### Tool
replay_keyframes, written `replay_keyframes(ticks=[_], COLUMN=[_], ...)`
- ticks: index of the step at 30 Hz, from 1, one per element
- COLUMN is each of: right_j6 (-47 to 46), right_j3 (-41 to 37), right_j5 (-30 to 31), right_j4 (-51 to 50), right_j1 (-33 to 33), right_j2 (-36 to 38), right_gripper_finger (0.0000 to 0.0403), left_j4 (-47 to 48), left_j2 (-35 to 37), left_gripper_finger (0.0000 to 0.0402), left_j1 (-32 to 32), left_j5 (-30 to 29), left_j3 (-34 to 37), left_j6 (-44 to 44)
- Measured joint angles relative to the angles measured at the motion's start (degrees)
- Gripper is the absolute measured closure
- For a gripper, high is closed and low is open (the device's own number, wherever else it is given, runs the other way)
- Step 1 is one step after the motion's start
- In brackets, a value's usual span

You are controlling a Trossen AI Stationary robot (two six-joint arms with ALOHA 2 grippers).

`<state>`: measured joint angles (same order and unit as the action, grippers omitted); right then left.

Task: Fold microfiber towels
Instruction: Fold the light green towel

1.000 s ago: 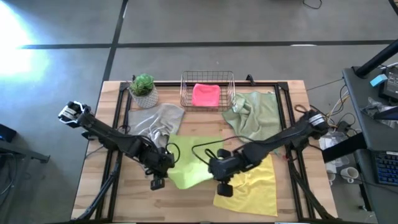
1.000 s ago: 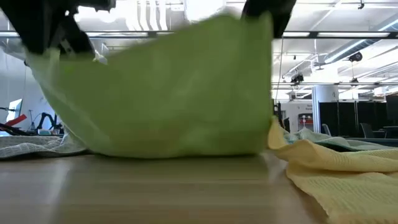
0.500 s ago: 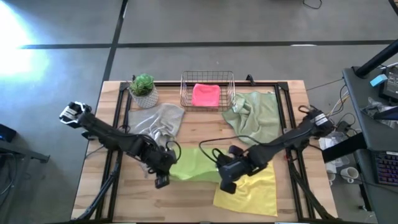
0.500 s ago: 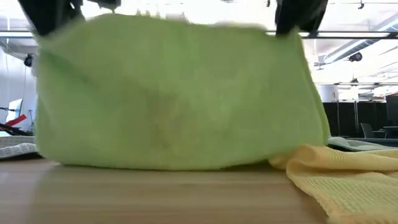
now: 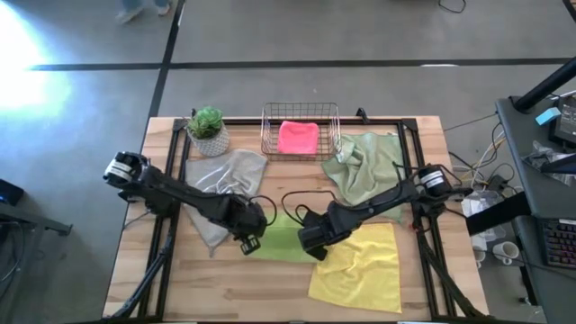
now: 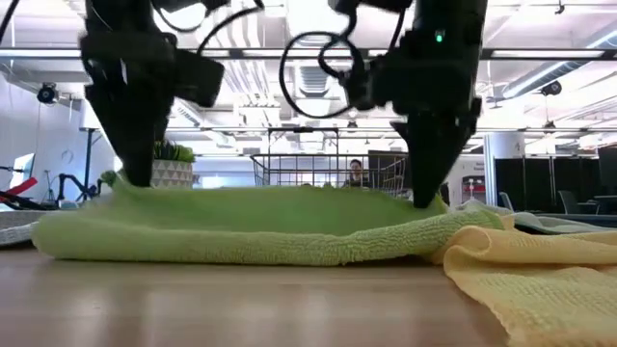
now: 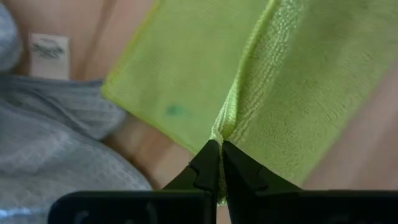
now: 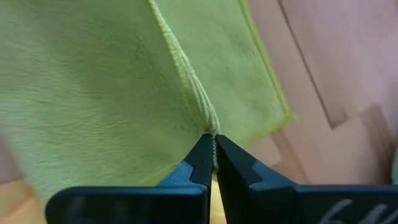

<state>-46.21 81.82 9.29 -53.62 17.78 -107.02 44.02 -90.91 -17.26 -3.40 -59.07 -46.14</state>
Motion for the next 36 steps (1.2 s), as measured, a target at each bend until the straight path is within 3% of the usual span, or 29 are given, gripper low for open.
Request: replay_keyframes(ticks=[7, 22, 30, 36], right_j6=[-0.4, 0.0, 0.8, 2.3], right_j3=[-0.7, -1.5, -1.5, -1.5], right_j5=[1.1, 1.3, 1.3, 1.3], right_j4=[-1.0, -0.9, -0.9, -1.0], right_j1=[-1.6, -3.3, -3.3, -3.6], right_j2=[0.0, 0.0, 0.0, 0.1], right_gripper_finger=[0.0394, 0.0394, 0.0389, 0.0345], left_j4=[-0.1, -0.1, -0.5, 0.0], left_j2=[-1.0, -1.0, -0.9, -0.8], left_gripper_finger=[0.0401, 0.0399, 0.033, 0.0265], left_j1=[2.0, 4.8, 4.9, 5.3], left_j5=[-4.7, -5.1, -5.2, -5.1], left_j3=[0.0, 0.2, 0.2, -0.5], left_j6=[0.0, 2.0, 4.9, 4.6])
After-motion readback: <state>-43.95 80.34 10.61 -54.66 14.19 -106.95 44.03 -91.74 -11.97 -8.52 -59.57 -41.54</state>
